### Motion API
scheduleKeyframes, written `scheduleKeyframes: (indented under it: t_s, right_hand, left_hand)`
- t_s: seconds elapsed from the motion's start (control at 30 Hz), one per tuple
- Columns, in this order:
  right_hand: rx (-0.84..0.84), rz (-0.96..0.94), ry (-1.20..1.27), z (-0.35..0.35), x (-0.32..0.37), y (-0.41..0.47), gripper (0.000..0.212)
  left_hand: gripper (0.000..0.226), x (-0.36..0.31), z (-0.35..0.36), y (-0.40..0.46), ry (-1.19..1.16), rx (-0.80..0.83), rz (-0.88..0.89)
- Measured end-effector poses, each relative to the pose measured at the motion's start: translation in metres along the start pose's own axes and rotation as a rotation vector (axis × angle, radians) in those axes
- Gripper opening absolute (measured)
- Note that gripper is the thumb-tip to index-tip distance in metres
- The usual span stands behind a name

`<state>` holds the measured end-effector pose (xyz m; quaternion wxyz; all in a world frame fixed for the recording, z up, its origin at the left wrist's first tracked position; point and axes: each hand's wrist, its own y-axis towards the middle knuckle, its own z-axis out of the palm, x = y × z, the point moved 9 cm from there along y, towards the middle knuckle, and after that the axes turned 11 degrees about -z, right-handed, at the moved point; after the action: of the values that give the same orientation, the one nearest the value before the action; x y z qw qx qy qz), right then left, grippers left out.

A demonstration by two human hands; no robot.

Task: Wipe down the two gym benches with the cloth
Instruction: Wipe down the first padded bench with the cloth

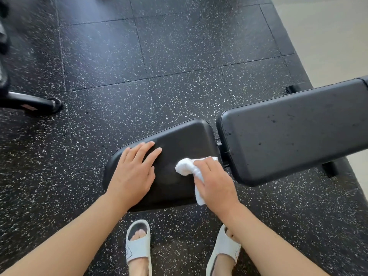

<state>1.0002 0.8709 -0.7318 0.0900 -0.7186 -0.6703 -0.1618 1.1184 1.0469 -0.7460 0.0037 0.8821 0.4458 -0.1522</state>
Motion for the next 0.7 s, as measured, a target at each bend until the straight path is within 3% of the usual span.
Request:
scheduleKeyframes:
  t_s: [0.23,0.5,0.7]
  right_hand:
    - [-0.121,0.276,-0.031,0.016,0.024,0.018,0.027]
    - [0.022,0.019,0.069,0.077,0.166,0.057,0.020]
    - [0.009,-0.156,0.091,0.077,0.172,0.062,0.020]
  left_hand:
    - [0.045,0.030,-0.007,-0.041,-0.135,-0.034,-0.121]
    - [0.041,0.105,-0.016,-0.075,-0.300,-0.005,-0.433]
    - [0.040,0.121,-0.023,-0.093,-0.308,0.029,-0.461]
